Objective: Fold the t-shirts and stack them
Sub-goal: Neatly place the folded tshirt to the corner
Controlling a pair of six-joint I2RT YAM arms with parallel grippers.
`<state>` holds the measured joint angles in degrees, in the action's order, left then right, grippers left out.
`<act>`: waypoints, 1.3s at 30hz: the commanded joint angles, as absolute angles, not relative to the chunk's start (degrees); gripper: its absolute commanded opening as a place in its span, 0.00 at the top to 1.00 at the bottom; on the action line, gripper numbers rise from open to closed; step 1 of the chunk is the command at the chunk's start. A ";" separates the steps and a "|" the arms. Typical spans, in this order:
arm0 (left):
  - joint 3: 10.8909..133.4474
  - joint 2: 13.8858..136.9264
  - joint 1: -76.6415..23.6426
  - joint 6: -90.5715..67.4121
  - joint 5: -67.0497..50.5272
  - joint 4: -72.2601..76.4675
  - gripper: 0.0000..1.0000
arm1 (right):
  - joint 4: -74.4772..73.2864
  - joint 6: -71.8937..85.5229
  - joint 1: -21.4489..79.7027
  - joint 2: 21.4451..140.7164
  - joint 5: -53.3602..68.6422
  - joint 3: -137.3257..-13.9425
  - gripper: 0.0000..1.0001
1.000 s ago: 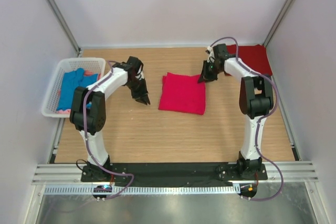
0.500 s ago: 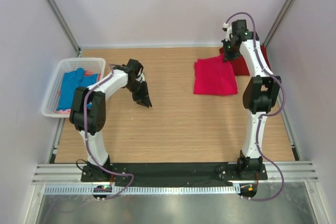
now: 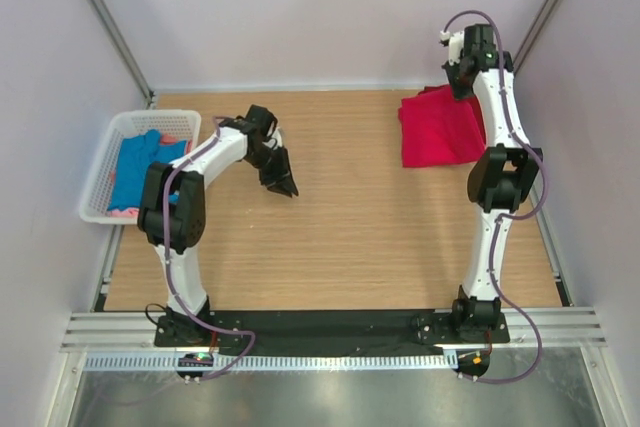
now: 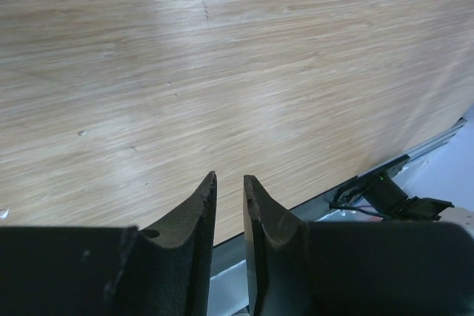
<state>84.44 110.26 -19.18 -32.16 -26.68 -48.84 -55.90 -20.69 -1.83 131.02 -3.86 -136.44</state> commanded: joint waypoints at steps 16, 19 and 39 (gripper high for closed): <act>96.94 118.91 -22.58 -38.67 -25.50 -50.62 0.76 | -30.25 -23.83 -13.53 144.75 8.95 -150.91 0.99; 99.22 119.53 -23.11 -39.11 -24.79 -52.46 0.76 | -27.60 -22.06 -14.24 145.28 12.47 -151.52 0.99; 99.67 121.91 -23.99 -36.48 -28.39 -50.27 0.75 | -32.87 -18.37 -10.99 130.09 10.99 -142.39 0.99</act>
<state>99.48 123.17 -23.88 -38.26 -26.20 -50.98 -34.26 -18.90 -11.68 137.64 12.97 -141.23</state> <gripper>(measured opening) 0.247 0.124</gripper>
